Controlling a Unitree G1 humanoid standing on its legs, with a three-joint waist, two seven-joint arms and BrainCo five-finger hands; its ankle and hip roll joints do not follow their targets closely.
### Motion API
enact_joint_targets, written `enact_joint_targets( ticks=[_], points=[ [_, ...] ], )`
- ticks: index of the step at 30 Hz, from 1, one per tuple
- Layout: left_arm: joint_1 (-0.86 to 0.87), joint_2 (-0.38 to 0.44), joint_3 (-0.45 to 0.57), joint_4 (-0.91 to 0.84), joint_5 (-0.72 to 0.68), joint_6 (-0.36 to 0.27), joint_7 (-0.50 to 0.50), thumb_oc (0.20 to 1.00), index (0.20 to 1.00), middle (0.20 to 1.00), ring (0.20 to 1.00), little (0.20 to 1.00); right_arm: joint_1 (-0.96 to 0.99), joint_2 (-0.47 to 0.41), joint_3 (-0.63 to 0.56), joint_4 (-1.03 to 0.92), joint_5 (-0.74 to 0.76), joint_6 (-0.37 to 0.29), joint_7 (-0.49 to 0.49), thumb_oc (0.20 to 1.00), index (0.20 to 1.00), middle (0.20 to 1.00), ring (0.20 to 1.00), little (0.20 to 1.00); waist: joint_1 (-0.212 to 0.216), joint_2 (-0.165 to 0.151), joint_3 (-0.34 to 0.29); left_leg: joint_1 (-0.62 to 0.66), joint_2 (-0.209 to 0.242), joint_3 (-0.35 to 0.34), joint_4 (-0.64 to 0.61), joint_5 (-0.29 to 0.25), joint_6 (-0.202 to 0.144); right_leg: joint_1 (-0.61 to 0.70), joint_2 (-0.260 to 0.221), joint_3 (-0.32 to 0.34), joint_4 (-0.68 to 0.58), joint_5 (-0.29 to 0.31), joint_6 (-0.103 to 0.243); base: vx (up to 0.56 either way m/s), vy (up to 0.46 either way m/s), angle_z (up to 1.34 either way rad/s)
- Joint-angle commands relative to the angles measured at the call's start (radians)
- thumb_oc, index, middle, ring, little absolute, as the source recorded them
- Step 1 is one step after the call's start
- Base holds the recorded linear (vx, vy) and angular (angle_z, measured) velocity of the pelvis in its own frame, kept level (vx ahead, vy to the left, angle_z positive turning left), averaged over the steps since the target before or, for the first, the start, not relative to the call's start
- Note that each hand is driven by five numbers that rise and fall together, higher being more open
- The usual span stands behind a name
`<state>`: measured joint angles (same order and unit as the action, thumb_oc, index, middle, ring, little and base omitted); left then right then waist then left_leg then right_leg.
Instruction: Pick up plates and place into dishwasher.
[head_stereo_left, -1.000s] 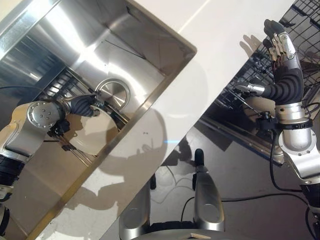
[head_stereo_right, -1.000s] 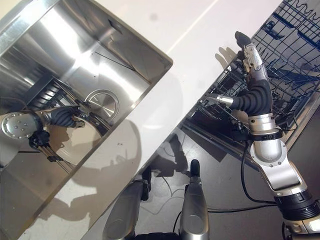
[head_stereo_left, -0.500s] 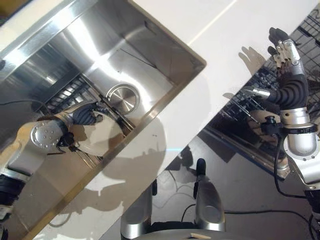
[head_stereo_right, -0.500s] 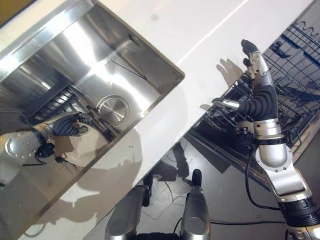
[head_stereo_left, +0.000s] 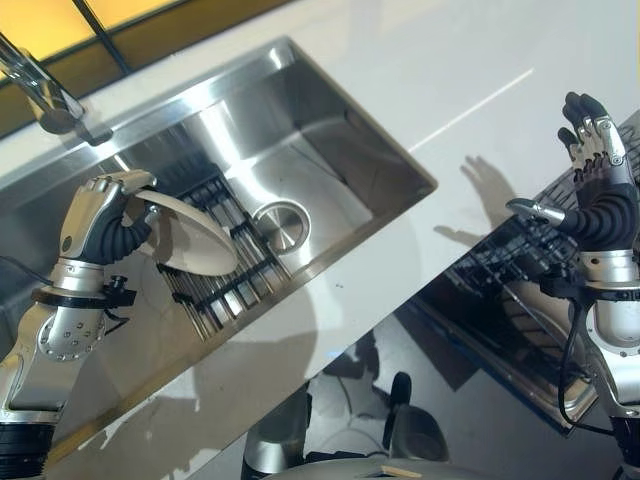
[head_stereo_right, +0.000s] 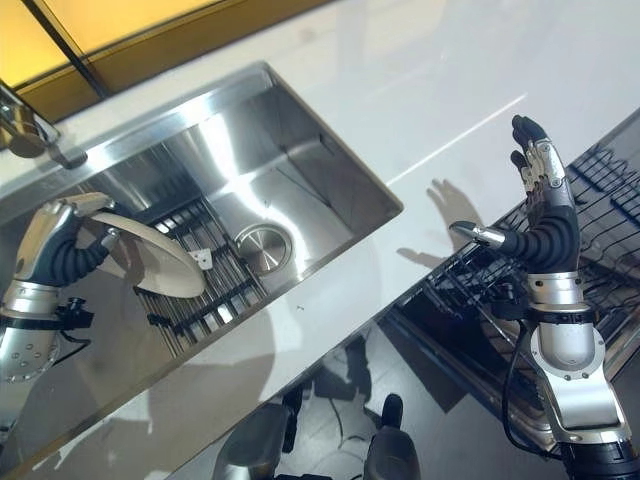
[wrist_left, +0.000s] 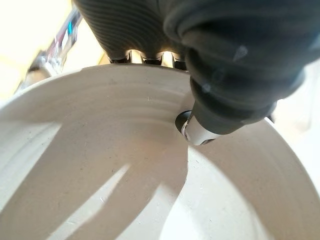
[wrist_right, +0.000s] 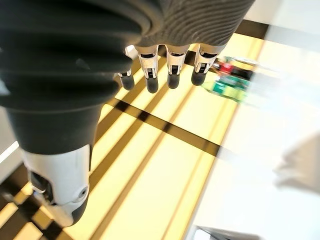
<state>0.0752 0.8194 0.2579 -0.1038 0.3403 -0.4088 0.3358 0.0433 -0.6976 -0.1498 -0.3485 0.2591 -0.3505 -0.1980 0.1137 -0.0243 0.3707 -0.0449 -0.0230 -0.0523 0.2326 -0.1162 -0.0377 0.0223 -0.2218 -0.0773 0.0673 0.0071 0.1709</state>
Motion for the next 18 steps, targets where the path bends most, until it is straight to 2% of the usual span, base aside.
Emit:
enact_joint_targets(
  ticks=[1, 7, 10, 15, 18],
  points=[
    [0.059, 0.007, 0.100, -0.026, -0.009, -0.039, 0.091, 0.200, 0.200, 0.200, 0.200, 0.200, 0.044, 0.007, 0.024, -0.047, 0.025, -0.044, 0.001, 1.000, 1.000, 1.000, 1.000, 1.000, -0.010, -0.031, -0.124, 0.023, -0.044, -0.009, -0.039, -0.025, 0.065, -0.049, 0.032, 0.018, 0.073, -0.035, 0.032, 0.11, -0.022, 0.01],
    [0.067, -0.038, 0.126, -0.052, -0.039, -0.079, 0.230, 0.200, 0.200, 0.200, 0.200, 0.200, 0.067, 0.011, 0.029, -0.076, 0.009, -0.058, -0.030, 1.000, 1.000, 1.000, 1.000, 1.000, -0.017, -0.044, -0.158, 0.066, -0.039, -0.011, -0.071, -0.018, 0.057, -0.022, 0.039, 0.026, 0.062, -0.033, 0.033, 0.03, -0.014, -0.01],
    [0.039, -0.044, 0.108, -0.071, -0.051, -0.079, 0.261, 0.200, 0.200, 0.200, 0.200, 0.200, 0.046, -0.004, 0.029, -0.092, 0.004, -0.076, -0.055, 1.000, 1.000, 1.000, 1.000, 1.000, -0.021, -0.049, -0.176, 0.081, -0.036, -0.012, -0.087, -0.018, 0.053, -0.012, 0.043, 0.027, 0.053, -0.034, 0.034, -0.01, -0.045, -0.03],
    [-0.002, -0.060, 0.062, -0.108, -0.098, -0.076, 0.268, 0.200, 0.200, 0.200, 0.200, 0.200, 0.002, -0.029, 0.032, -0.139, 0.016, -0.092, -0.044, 1.000, 1.000, 1.000, 1.000, 1.000, -0.024, -0.050, -0.206, 0.104, -0.032, -0.011, -0.116, -0.018, 0.047, 0.003, 0.049, 0.021, 0.040, -0.040, 0.030, -0.08, -0.052, -0.04],
    [-0.051, -0.072, 0.000, -0.131, -0.133, -0.058, 0.268, 0.200, 0.200, 0.200, 0.200, 0.200, -0.053, -0.040, 0.060, -0.171, 0.033, -0.078, -0.051, 1.000, 1.000, 1.000, 1.000, 1.000, -0.023, -0.049, -0.229, 0.114, -0.032, -0.015, -0.136, -0.015, 0.043, 0.013, 0.056, 0.015, 0.025, -0.043, 0.023, -0.15, -0.061, -0.03]
  ],
)
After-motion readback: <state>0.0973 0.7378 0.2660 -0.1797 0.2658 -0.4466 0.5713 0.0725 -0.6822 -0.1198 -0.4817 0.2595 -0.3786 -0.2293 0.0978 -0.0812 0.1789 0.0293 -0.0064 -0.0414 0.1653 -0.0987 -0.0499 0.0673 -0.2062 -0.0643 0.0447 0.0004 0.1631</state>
